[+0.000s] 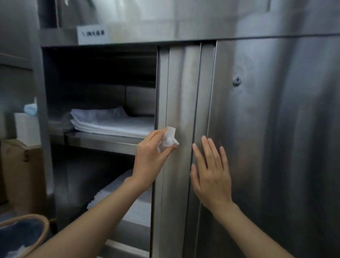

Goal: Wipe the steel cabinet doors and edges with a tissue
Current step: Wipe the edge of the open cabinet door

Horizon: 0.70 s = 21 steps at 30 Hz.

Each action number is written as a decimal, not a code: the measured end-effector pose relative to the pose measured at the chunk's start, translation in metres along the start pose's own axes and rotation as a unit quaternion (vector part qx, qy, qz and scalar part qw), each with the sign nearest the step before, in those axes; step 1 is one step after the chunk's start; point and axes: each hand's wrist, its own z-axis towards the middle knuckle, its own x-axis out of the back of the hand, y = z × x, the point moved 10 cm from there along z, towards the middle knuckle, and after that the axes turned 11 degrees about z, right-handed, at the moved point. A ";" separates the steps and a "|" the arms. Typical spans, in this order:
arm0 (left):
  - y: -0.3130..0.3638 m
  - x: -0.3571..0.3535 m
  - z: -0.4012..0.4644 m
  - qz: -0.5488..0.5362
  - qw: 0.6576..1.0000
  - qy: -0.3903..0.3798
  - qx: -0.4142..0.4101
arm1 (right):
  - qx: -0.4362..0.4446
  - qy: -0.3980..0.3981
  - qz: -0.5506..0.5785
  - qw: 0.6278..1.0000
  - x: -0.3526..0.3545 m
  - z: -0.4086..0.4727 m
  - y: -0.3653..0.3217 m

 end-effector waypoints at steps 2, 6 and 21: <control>-0.002 0.009 0.032 0.022 1.000 0.013 -0.009 | 0.027 -0.001 -0.021 0.999 -0.004 0.053 -0.007; -0.009 0.024 0.101 0.056 0.997 0.055 -0.004 | 0.058 -0.012 -0.069 0.996 -0.008 0.135 -0.004; -0.004 0.016 0.212 0.138 0.958 0.246 -0.052 | 0.170 0.022 -0.131 0.976 0.000 0.155 0.033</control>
